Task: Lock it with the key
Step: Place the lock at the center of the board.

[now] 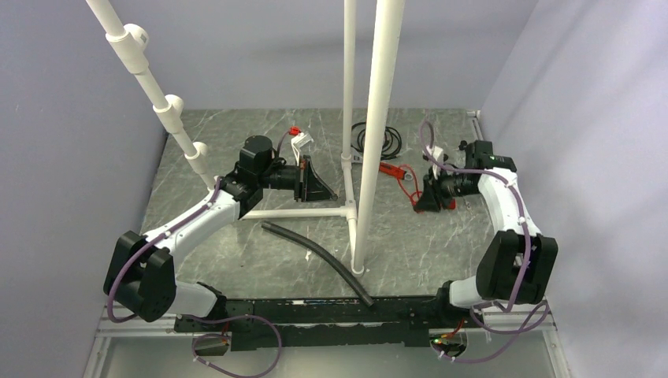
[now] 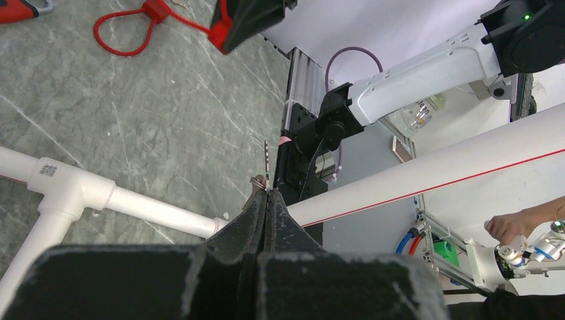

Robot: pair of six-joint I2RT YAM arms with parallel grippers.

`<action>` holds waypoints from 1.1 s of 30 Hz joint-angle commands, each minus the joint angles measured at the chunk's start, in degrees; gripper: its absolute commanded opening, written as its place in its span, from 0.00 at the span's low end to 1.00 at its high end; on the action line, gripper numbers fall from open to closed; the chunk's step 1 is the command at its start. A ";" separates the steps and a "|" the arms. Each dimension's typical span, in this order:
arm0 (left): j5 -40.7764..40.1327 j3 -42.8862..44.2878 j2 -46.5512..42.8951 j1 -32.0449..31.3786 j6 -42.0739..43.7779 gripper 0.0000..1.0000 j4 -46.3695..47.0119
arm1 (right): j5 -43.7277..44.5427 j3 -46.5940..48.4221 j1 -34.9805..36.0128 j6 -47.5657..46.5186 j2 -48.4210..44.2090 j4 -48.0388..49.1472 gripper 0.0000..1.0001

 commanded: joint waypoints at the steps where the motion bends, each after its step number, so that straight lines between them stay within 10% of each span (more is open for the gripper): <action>1: -0.38 1.09 0.19 0.01 1.33 0.00 0.83 | 10.90 -1.52 -3.29 -25.40 1.59 -16.90 0.00; 33: -2.00 1.72 0.89 0.01 3.33 0.00 -2.66 | 40.04 -24.44 -0.97 -33.59 -0.57 26.03 0.15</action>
